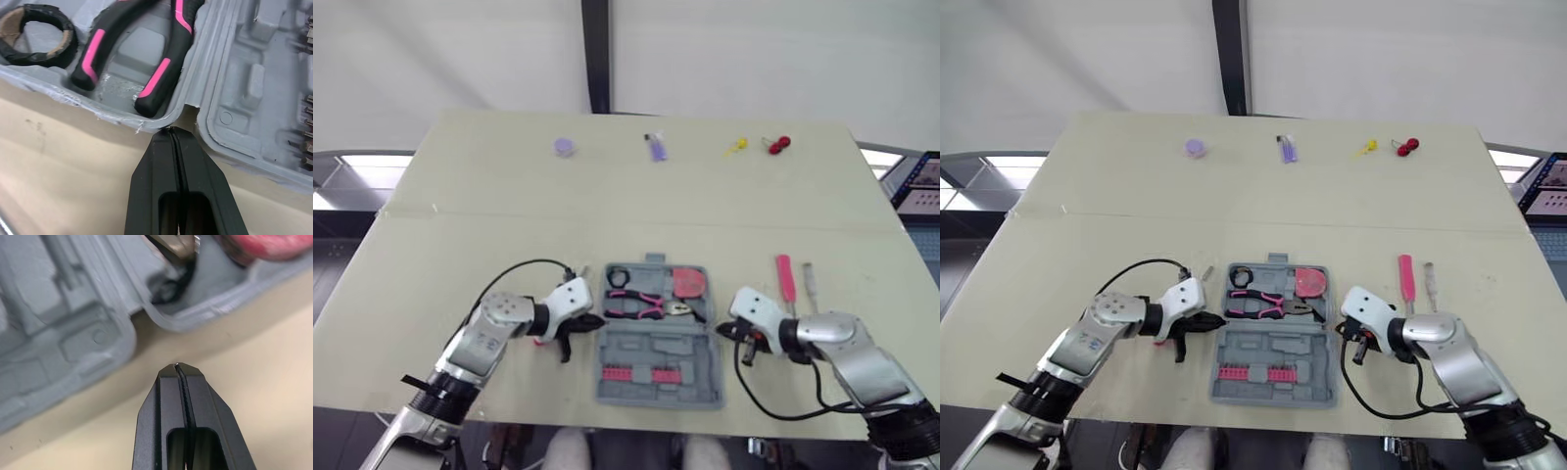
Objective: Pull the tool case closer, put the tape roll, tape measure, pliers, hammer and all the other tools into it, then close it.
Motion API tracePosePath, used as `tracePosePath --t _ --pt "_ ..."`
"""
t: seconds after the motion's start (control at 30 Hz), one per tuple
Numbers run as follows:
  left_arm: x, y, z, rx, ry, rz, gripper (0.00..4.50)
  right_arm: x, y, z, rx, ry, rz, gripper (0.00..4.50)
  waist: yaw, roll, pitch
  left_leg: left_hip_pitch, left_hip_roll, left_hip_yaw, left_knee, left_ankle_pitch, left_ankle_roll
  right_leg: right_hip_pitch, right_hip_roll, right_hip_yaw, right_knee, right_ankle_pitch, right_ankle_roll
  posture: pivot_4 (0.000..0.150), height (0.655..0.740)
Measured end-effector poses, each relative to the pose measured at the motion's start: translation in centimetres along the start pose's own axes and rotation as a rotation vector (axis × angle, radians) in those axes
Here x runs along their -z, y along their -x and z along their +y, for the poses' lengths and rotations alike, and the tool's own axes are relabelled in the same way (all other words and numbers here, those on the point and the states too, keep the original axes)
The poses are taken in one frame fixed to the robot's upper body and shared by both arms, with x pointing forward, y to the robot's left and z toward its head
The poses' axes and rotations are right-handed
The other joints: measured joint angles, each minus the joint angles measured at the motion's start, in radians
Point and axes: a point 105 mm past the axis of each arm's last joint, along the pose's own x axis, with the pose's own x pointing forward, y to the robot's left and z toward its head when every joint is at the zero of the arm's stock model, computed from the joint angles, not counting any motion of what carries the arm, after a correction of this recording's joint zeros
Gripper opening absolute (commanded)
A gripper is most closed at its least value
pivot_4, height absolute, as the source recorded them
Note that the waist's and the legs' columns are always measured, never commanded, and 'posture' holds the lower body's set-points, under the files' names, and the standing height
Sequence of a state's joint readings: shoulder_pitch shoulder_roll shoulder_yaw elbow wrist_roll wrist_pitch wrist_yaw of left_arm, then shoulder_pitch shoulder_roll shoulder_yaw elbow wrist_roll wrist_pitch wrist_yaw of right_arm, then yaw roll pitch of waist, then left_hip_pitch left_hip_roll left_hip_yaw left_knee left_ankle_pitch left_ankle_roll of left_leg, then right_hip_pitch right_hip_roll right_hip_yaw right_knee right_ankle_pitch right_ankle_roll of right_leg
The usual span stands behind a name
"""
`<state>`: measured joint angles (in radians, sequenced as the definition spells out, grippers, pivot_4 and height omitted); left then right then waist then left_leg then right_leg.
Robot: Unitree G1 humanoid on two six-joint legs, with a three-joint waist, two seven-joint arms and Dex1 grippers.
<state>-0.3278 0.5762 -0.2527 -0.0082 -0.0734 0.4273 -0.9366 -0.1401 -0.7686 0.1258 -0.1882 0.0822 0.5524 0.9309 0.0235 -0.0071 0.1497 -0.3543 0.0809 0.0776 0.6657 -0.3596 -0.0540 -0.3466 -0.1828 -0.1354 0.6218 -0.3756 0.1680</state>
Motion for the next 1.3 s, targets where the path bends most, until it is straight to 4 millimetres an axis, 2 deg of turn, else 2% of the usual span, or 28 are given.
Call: tracePosePath --t 0.17,0.27,0.37,0.5,0.6,0.67,0.73,0.9,1.1,1.3 --pt "-1.0 1.7 0.8 -0.036 0.065 -0.074 0.00 0.1 2.2 -1.5 0.059 -0.108 -0.071 0.03 0.000 0.000 0.000 0.000 0.000 0.000 0.000 0.000 0.000 0.000 0.000 0.000 0.000 0.000 0.000 0.150 0.7400" --pt "-1.7 3.7 1.3 -0.057 0.121 -0.140 0.00 0.4 4.2 -2.4 0.095 -0.181 -0.123 0.03 0.000 0.000 0.000 0.000 0.000 0.000 0.000 0.000 0.000 0.000 0.000 0.000 0.000 0.000 0.000 0.150 0.7400" --pt "-1.8 6.6 2.9 -0.140 0.157 -0.172 0.00 1.4 7.2 -4.2 0.167 -0.249 -0.149 0.03 0.000 0.000 0.000 0.000 0.000 0.000 -0.001 0.000 0.000 0.000 0.000 0.000 0.000 0.000 0.000 0.150 0.7400" --pt "-0.7 10.7 5.0 -0.284 0.216 -0.174 1.87 4.1 10.9 -6.2 0.265 -0.368 -0.151 1.85 0.000 0.000 0.000 0.001 0.000 0.000 -0.001 0.000 0.000 0.000 0.000 0.000 0.000 0.000 0.000 0.150 0.7400" --pt "1.7 13.0 6.1 -0.387 0.278 -0.134 3.45 6.1 12.8 -7.3 0.332 -0.437 -0.160 3.38 -0.003 0.000 0.000 0.001 0.000 0.001 -0.002 0.000 0.000 0.000 0.000 0.000 0.000 0.000 0.000 0.150 0.7400" --pt "4.0 15.5 6.9 -0.490 0.326 -0.089 4.39 8.2 14.7 -8.2 0.409 -0.481 -0.141 4.32 -0.007 0.000 0.000 0.001 0.000 0.001 -0.003 0.000 0.000 -0.001 0.000 0.000 -0.001 0.000 0.000 0.150 0.7400" --pt "5.8 18.0 7.5 -0.586 0.352 -0.051 4.49 9.7 16.0 -8.7 0.466 -0.509 -0.134 4.47 -0.013 -0.001 0.001 0.001 0.000 0.002 -0.003 0.000 0.000 -0.001 0.000 0.001 -0.001 0.000 0.000 0.150 0.7400" --pt "9.1 22.6 8.0 -0.763 0.399 -0.004 4.49 11.6 17.0 -9.3 0.547 -0.558 -0.148 4.47 -0.030 0.000 0.001 0.002 0.000 0.002 -0.004 0.000 0.000 -0.001 0.000 0.001 -0.001 0.000 0.000 0.150 0.7400" --pt "11.7 23.9 7.4 -0.825 0.451 0.022 4.49 13.3 17.6 -9.4 0.599 -0.590 -0.153 4.47 -0.032 0.000 0.001 0.002 0.000 0.003 -0.004 0.000 0.000 -0.001 0.000 0.001 -0.001 0.000 0.000 0.150 0.7400" --pt "11.7 24.0 7.7 -0.852 0.429 0.019 4.49 13.4 17.7 -9.8 0.619 -0.578 -0.168 4.47 -0.033 0.000 0.001 0.002 0.000 0.003 -0.004 0.000 0.000 -0.001 0.000 0.001 0.000 0.000 0.000 0.150 0.7400"
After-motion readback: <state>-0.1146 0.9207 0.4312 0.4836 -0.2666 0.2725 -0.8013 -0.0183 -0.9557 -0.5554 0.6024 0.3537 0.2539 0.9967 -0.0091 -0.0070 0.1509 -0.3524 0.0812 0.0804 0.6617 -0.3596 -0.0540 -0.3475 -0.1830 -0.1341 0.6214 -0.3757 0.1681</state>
